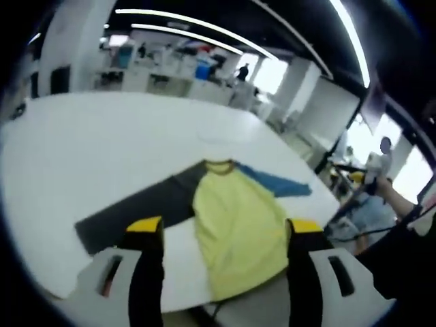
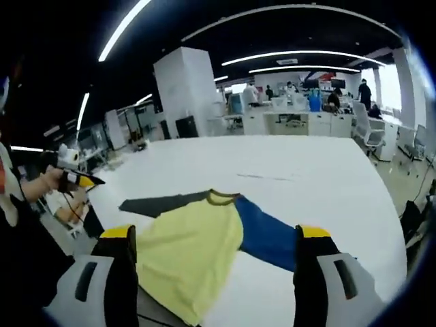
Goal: Fold the garment on the visible template until the final outline fits inside the template.
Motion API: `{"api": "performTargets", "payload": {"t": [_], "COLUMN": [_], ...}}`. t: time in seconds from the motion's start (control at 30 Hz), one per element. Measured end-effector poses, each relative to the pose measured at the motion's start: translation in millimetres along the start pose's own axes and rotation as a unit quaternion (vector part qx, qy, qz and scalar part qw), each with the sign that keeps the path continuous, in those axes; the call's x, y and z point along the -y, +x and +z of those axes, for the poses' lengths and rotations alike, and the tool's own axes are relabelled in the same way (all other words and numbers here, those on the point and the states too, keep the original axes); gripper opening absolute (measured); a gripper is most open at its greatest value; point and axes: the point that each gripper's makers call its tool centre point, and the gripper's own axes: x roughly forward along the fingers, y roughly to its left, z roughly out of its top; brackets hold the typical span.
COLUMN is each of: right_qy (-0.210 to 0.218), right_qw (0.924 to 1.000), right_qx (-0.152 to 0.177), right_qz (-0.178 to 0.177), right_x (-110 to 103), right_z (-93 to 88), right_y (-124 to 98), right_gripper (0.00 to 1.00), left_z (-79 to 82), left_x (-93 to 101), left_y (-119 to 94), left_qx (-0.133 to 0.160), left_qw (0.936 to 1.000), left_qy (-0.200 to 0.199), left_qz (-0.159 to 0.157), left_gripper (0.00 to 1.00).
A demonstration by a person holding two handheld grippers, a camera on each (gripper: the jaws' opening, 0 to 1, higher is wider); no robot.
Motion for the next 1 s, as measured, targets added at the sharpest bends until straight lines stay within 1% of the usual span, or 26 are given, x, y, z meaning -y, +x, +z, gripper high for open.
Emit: {"api": "performTargets", "payload": {"t": [0.07,0.13,0.17,0.27,0.3,0.37,0.47,0.57,0.73,0.83,1.0], "right_qy": [0.01,0.013,0.014,0.026,0.033,0.039,0.038,0.033,0.055,0.064,0.073], "right_qw": [0.9998,0.9997,0.9994,0.9988,0.9977,0.9969,0.9964,0.9964,0.9941,0.9932,0.9922], "right_qx": [0.016,0.018,0.022,0.032,0.047,0.059,0.062,0.066,0.077,0.076,0.069], "right_qz": [-0.009,-0.014,-0.022,-0.028,-0.035,-0.035,-0.042,-0.041,-0.052,-0.06,-0.073], "right_x": [5.4,9.6,10.5,11.6,12.8,12.5,14.4,9.5,11.3,14.6,19.3], "right_z": [8.1,11.0,12.9,16.9,21.0,23.5,20.1,16.9,10.2,2.7,-5.5], "right_y": [-9.5,-16.2,-20.4,-29.7,-36.2,-42.9,-52.4,-59.4,-71.2,-77.0,-79.4], "right_gripper": [0.98,0.98,0.99,1.0,1.0,1.0,1.0,1.0,1.0,1.0,1.0], "left_z": [6.5,11.9,14.2,22.3,24.2,27.9,31.4,31.7,32.7,32.9,36.7], "left_x": [-3.4,-6.3,-7.4,-11.5,-12.5,-15.0,-19.4,-24.0,-26.8,-26.8,-28.8], "left_y": [-3.5,-7.9,-9.7,-16.0,-17.9,-22.6,-29.3,-34.9,-35.6,-34.0,-26.9], "left_qx": [0.011,0.017,0.021,0.037,0.042,0.052,0.067,0.072,0.078,0.079,0.087], "left_qw": [0.9999,0.9998,0.9997,0.9991,0.9989,0.9983,0.9973,0.9968,0.9963,0.9962,0.9953], "left_qy": [0.003,0.004,0.004,-0.005,-0.008,-0.014,-0.023,-0.024,-0.018,-0.02,-0.021], "left_qz": [0.007,0.012,0.014,0.018,0.019,0.019,0.02,0.024,0.032,0.032,0.038], "left_gripper": [0.78,0.82,0.83,0.88,0.89,0.91,0.95,0.99,1.0,1.0,1.0]}}
